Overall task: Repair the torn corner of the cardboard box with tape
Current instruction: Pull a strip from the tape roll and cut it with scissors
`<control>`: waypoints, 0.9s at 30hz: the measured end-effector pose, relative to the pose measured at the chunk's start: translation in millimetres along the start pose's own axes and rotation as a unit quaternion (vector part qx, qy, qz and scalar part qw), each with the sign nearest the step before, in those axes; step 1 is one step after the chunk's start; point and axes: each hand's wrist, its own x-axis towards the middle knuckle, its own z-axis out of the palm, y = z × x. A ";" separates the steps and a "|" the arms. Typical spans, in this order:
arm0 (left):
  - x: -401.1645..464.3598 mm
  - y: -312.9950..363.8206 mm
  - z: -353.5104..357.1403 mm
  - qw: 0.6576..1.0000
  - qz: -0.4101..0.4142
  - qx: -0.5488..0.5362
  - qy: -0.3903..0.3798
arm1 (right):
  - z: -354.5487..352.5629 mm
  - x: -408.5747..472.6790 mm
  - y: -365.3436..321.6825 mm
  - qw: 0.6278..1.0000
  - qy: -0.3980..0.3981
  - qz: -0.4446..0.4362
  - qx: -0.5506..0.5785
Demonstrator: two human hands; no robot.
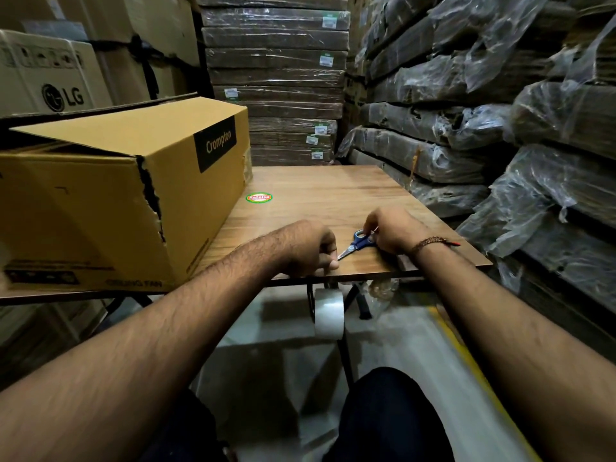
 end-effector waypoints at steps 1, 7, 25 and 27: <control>0.0 -0.9 -0.3 1.000 0.003 -0.006 0.004 | -1.8 -0.4 2.1 1.000 -0.003 0.002 0.004; -0.4 -1.3 -17.1 0.997 0.009 -0.081 0.009 | -14.5 -6.3 3.1 0.998 -0.045 0.006 -0.037; -5.9 33.2 -69.3 0.990 -0.026 -0.137 0.020 | -42.5 -65.5 -22.6 0.788 -0.145 0.181 0.570; -6.0 33.3 -79.3 0.984 -0.045 -0.169 0.036 | -47.0 -77.5 -24.3 0.771 -0.161 0.188 0.587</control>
